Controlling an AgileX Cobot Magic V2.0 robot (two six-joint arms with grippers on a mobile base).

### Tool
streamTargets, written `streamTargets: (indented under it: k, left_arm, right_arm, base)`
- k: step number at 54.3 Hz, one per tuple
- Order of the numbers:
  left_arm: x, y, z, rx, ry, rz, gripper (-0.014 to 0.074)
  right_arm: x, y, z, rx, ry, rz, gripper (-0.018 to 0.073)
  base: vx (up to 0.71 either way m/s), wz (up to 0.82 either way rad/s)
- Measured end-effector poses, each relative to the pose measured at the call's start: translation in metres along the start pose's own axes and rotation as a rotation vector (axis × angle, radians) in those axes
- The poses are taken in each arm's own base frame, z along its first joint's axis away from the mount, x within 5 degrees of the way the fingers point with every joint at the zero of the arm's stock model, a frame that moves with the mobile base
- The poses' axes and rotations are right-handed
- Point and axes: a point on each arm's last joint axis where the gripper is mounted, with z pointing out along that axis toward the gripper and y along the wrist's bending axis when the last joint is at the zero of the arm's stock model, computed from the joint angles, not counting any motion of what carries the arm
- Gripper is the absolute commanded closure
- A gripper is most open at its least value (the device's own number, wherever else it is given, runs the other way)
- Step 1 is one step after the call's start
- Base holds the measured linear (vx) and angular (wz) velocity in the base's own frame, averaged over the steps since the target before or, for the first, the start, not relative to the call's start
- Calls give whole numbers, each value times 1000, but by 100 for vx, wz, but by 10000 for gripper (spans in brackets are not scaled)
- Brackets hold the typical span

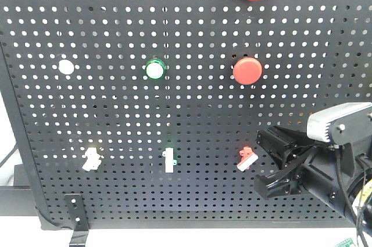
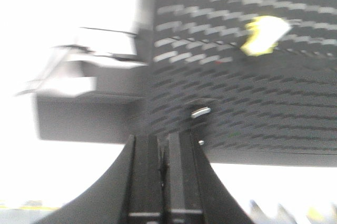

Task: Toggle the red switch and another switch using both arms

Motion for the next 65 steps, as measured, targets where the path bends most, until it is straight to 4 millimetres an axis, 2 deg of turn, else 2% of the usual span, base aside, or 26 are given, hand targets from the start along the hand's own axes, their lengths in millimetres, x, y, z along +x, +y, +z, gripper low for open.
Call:
streamTargets:
  k: [9, 24, 38, 65]
  left_arm:
    - [-3, 2, -17, -2, -81, 6, 594]
    - [10, 0, -37, 29, -2, 137, 594]
    - [16, 1, -39, 27, 65, 155, 594]
    - [16, 1, -39, 27, 65, 155, 594]
  right_arm:
    - [0, 0, 0, 0, 0, 0, 568]
    - [0, 0, 0, 0, 0, 0, 568]
    - [0, 0, 0, 0, 0, 0, 568]
    - [0, 0, 0, 0, 0, 0, 568]
  base:
    - [0, 0]
    - [0, 0]
    - [0, 0]
    - [0, 0]
